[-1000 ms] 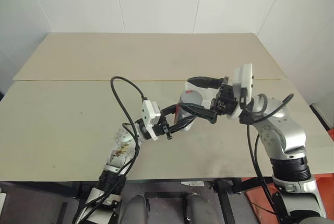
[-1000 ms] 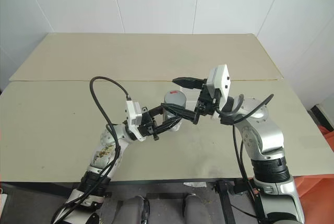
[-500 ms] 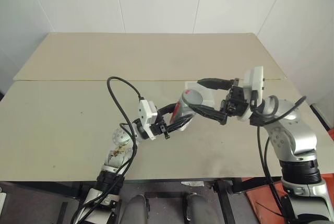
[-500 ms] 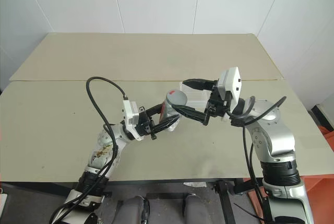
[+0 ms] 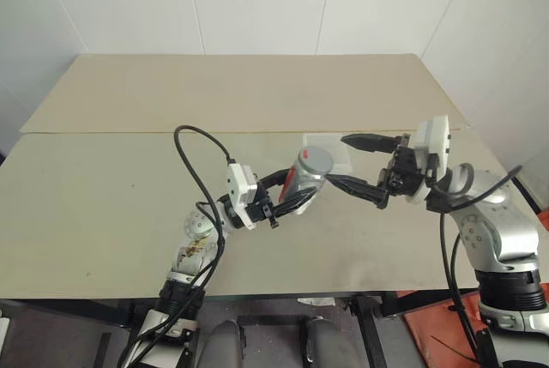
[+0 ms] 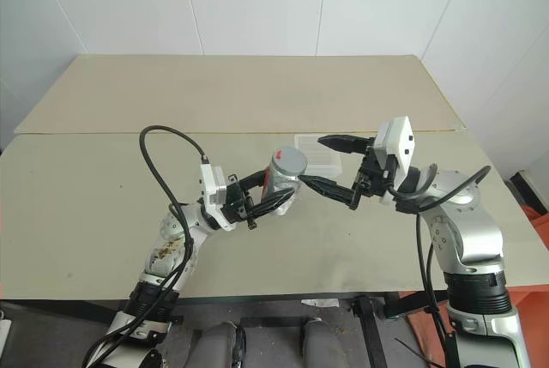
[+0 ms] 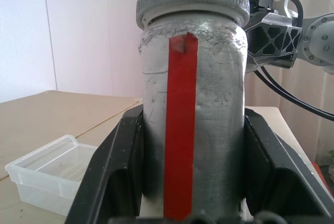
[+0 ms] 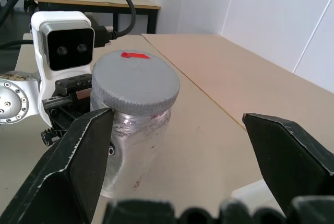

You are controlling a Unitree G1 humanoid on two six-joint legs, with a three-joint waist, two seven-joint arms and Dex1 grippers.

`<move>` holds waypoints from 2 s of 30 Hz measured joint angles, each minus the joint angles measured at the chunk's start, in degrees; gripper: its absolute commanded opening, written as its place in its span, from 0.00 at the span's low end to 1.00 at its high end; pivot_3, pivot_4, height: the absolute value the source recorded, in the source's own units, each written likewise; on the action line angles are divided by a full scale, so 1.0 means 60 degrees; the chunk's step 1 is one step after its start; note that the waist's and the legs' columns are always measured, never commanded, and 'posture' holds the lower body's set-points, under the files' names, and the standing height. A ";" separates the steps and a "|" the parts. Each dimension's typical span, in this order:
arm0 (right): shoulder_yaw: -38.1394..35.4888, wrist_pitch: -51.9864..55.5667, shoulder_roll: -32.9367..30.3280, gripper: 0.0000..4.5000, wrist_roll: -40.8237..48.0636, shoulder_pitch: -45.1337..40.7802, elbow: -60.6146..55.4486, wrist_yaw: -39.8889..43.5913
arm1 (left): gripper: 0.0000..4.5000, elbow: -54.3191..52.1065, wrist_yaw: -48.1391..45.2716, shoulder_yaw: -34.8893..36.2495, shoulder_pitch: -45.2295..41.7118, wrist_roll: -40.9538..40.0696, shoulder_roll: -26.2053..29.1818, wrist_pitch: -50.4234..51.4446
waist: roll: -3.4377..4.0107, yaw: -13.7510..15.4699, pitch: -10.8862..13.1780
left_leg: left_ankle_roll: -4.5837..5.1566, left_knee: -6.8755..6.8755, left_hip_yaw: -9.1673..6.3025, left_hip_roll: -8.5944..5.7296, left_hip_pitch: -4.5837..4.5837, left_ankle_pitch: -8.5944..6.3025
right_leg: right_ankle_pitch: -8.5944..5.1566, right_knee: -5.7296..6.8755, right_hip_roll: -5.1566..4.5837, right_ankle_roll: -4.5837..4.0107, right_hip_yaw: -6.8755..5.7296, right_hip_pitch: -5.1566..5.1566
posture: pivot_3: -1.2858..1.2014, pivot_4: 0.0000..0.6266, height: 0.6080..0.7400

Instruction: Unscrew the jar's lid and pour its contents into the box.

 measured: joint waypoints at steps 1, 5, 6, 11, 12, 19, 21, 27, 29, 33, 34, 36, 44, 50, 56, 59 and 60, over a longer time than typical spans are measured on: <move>-0.0062 -0.0016 -0.0042 1.00 -0.0014 0.0032 0.0074 -0.0003 | 0.46 0.0000 -0.0011 0.0000 -0.0002 0.0000 -0.0003 -0.0002 | 0.0000 0.0001 0.0000 | 0.0000 0.0000 0.0000 0.0000 -0.0001 0.0000 | 0.0000 -0.0001 0.0000 0.0000 0.0001 0.0000 | 0.52 0.24 1.00; -0.0260 -0.0082 -0.0164 1.00 -0.0075 0.0061 0.0295 -0.0038 | 0.46 0.0009 -0.0045 0.0019 -0.0013 0.0003 -0.0017 -0.0008 | 0.0000 0.0002 0.0000 | 0.0000 0.0000 0.0000 0.0000 -0.0001 0.0000 | 0.0001 -0.0001 0.0000 -0.0001 0.0000 0.0000 | 0.52 0.24 1.00; -0.0289 -0.0107 -0.0200 1.00 -0.0099 0.0065 0.0359 -0.0037 | 0.46 0.0010 -0.0056 0.0020 -0.0017 0.0004 -0.0021 -0.0015 | 0.0000 0.0002 0.0000 | 0.0000 0.0000 0.0000 -0.0001 -0.0001 0.0000 | 0.0000 -0.0001 -0.0001 0.0000 0.0000 0.0000 | 0.52 0.24 1.00; -0.0305 -0.0198 -0.0277 1.00 -0.0183 0.0098 0.0495 -0.0031 | 0.46 0.0053 -0.0065 0.0020 -0.0072 0.0013 -0.0045 -0.0054 | 0.0000 -0.0003 0.0000 | 0.0000 0.0000 0.0000 -0.0001 0.0000 0.0000 | 0.0000 0.0000 0.0000 0.0000 0.0001 0.0000 | 0.52 0.24 1.00; -0.0311 -0.0172 -0.0417 1.00 -0.0131 0.0162 0.0473 0.0049 | 0.46 0.0062 -0.0066 0.0020 -0.0077 0.0015 -0.0047 -0.0065 | 0.0000 0.0001 0.0000 | 0.0000 0.0000 0.0000 -0.0001 -0.0001 0.0000 | 0.0000 0.0000 0.0000 0.0000 0.0001 0.0000 | 0.52 0.24 1.00; -0.0662 0.0545 -0.0762 1.00 0.1007 0.0689 -0.1188 0.0257 | 0.46 0.0159 -0.0061 0.0101 -0.0093 0.0035 -0.0070 -0.0196 | 0.0000 -0.0028 0.0000 | 0.0000 -0.0003 0.0000 0.0001 0.0001 0.0000 | -0.0002 -0.0001 0.0001 0.0003 0.0004 0.0000 | 0.52 0.24 1.00; -0.0589 0.0692 -0.0365 1.00 0.1191 0.0397 -0.1549 -0.0134 | 0.46 0.0192 -0.0062 0.0095 -0.0089 0.0045 -0.0114 -0.0222 | 0.0000 -0.0039 0.0000 | 0.0000 0.0001 0.0000 0.0002 0.0008 0.0000 | 0.0000 0.0004 0.0003 0.0002 0.0005 0.0001 | 0.52 0.24 1.00; 0.0587 0.0774 0.1067 1.00 0.0745 -0.0586 -0.1620 -0.1262 | 0.46 0.0227 -0.0054 0.0055 -0.0111 0.0071 -0.0223 -0.0353 | 0.0001 -0.0024 0.0000 | 0.0001 0.0002 -0.0002 0.0007 0.0011 0.0001 | 0.0005 0.0009 0.0010 -0.0006 0.0003 0.0000 | 0.52 0.24 1.00; 0.0822 0.0771 0.1271 1.00 0.0561 -0.0747 -0.1412 -0.1390 | 0.46 0.0230 -0.0054 0.0045 -0.0112 0.0072 -0.0246 -0.0358 | 0.0001 0.0004 0.0000 | 0.0001 0.0001 -0.0002 0.0006 0.0001 0.0001 | 0.0006 0.0004 0.0008 -0.0007 0.0002 -0.0001 | 0.52 0.24 1.00; 0.0960 0.0723 0.1482 1.00 0.0306 -0.0856 -0.1064 -0.1404 | 0.46 0.0243 -0.0041 0.0063 -0.0113 0.0075 -0.0229 -0.0359 | 0.0001 0.0036 0.0000 | 0.0001 -0.0002 -0.0001 -0.0001 -0.0011 0.0000 | 0.0026 -0.0008 -0.0002 -0.0042 0.0000 -0.0002 | 0.52 0.24 1.00; 0.0960 0.0682 0.1495 1.00 0.0251 -0.0857 -0.0983 -0.1408 | 0.46 0.0243 -0.0034 0.0062 -0.0112 0.0075 -0.0234 -0.0360 | 0.0001 0.0040 0.0000 | 0.0001 -0.0002 -0.0001 -0.0001 -0.0013 0.0000 | 0.0026 -0.0010 -0.0003 -0.0042 0.0000 -0.0002 | 0.52 0.24 1.00; 0.0958 0.0629 0.1499 1.00 0.0196 -0.0857 -0.0871 -0.1394 | 0.46 0.0243 -0.0020 0.0060 -0.0112 0.0075 -0.0237 -0.0361 | 0.0001 0.0031 0.0000 | 0.0001 -0.0003 -0.0001 -0.0001 -0.0012 0.0000 | 0.0024 -0.0010 -0.0002 -0.0039 -0.0001 -0.0002 | 0.52 0.24 1.00; 0.0767 0.0593 0.1154 1.00 0.0109 -0.0654 -0.0769 -0.1187 | 0.46 0.0243 0.0001 0.0060 -0.0091 0.0075 -0.0230 -0.0372 | 0.0001 0.0001 0.0000 | 0.0001 -0.0002 -0.0001 0.0001 -0.0002 0.0000 | 0.0006 0.0002 0.0001 -0.0011 -0.0001 -0.0002 | 0.52 0.24 1.00; 0.0606 0.0569 0.0906 1.00 0.0105 -0.0354 -0.0782 -0.1028 | 0.46 0.0263 -0.0006 0.0060 -0.0090 0.0075 -0.0218 -0.0373 | 0.0001 0.0002 0.0000 | 0.0001 -0.0002 -0.0001 0.0001 -0.0003 0.0000 | 0.0004 0.0000 0.0001 -0.0008 -0.0001 -0.0002 | 0.52 0.24 1.00; 0.0488 0.0572 0.0754 1.00 0.0201 -0.0250 -0.0849 -0.0887 | 0.46 0.0288 -0.0066 0.0061 -0.0093 0.0074 -0.0196 -0.0374 | 0.0001 0.0001 0.0000 | 0.0001 -0.0002 -0.0001 0.0001 -0.0002 0.0000 | 0.0003 0.0001 0.0001 -0.0006 0.0000 -0.0002 | 0.52 0.24 1.00; 0.0442 0.0645 0.0727 1.00 0.0476 -0.0234 -0.0929 -0.0763 | 0.46 0.0288 -0.0086 0.0061 -0.0093 0.0073 -0.0199 -0.0384 | 0.0000 -0.0001 0.0000 | 0.0001 -0.0003 -0.0001 0.0001 -0.0002 0.0000 | 0.0003 -0.0001 0.0001 -0.0006 0.0000 -0.0002 | 0.52 0.24 1.00; 0.0442 0.0703 0.0712 1.00 0.0592 -0.0234 -0.0958 -0.0733 | 0.46 0.0288 -0.0086 0.0061 -0.0094 0.0073 -0.0202 -0.0386 | 0.0000 0.0000 0.0000 | 0.0001 -0.0003 -0.0001 0.0001 -0.0003 0.0000 | 0.0003 -0.0001 0.0001 -0.0006 -0.0001 -0.0002 | 0.52 0.24 1.00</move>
